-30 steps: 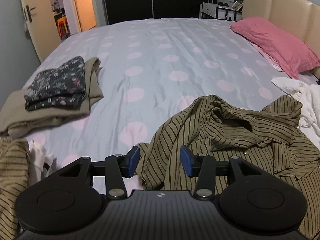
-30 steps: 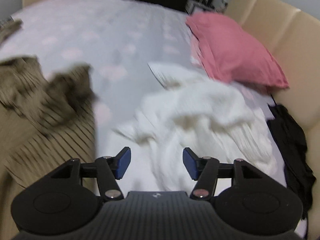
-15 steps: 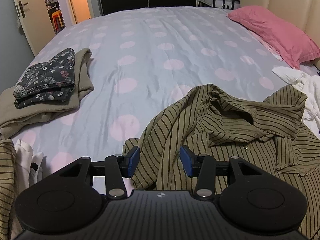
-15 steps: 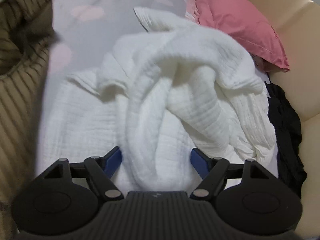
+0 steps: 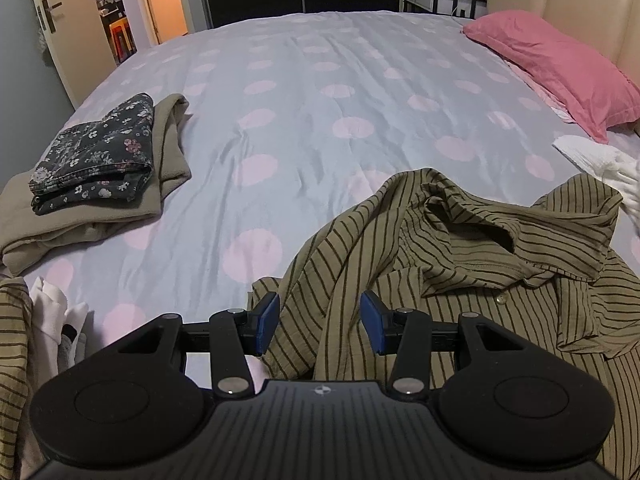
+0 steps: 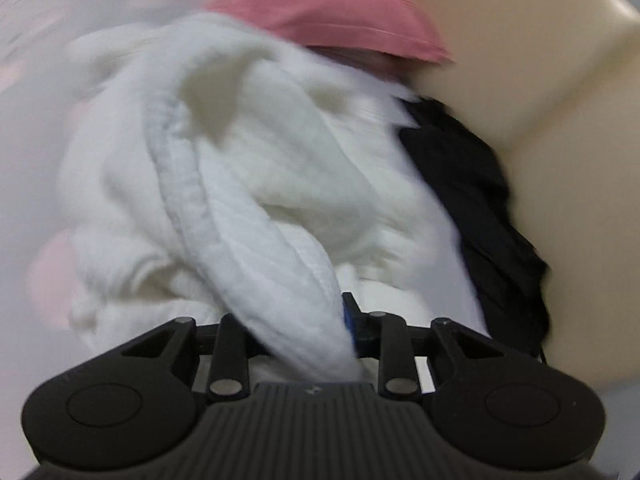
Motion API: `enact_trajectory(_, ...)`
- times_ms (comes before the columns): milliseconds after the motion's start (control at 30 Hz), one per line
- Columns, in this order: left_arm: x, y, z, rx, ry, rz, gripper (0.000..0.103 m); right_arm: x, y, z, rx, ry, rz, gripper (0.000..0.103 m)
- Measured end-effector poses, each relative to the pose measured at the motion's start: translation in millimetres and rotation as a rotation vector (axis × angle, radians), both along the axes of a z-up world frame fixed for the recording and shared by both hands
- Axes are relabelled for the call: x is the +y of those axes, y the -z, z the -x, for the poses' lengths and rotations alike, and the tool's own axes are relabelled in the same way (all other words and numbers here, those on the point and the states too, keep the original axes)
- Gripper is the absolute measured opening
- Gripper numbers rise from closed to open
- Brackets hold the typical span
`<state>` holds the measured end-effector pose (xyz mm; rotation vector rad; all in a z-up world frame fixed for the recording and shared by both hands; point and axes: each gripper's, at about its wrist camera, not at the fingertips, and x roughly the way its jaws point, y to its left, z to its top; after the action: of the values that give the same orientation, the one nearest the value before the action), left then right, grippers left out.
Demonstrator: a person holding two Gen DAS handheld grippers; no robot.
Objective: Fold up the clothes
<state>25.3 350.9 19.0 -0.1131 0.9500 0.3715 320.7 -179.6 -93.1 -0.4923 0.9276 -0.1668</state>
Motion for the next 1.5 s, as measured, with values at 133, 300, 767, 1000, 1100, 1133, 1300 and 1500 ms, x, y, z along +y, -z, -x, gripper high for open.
enact_trajectory(133, 2, 1, 2, 0.002, -0.014, -0.006, 0.042, -12, -12, 8, -0.006, 0.014, -0.062, 0.032)
enact_trajectory(300, 2, 2, 7, 0.0, -0.025, -0.006, 0.042, -17, -24, 23, 0.005, -0.023, -0.149, 0.041)
enact_trajectory(767, 15, 3, 27, -0.03, -0.044, -0.008, 0.042, 27, -85, 73, -0.108, -0.188, -0.327, 0.063)
enact_trajectory(1000, 20, 12, 19, -0.03, -0.016, -0.011, 0.042, 87, -87, 89, -0.044, -0.399, -0.407, 0.063)
enact_trajectory(1100, 23, 19, 11, -0.026, -0.004, 0.0, 0.042, 116, -80, 95, 0.015, -0.484, -0.418, 0.063)
enact_trajectory(1133, 24, 22, 8, -0.025, 0.003, 0.004, 0.042, 125, -76, 96, 0.032, -0.511, -0.417, 0.063)
enact_trajectory(1300, 27, 40, -12, 0.013, 0.018, 0.021, 0.042, 159, -52, 104, 0.136, -0.635, -0.397, 0.063)
enact_trajectory(1500, 36, 58, -31, 0.055, -0.001, 0.072, 0.019, 181, -35, 118, 0.235, -0.755, -0.401, 0.063)
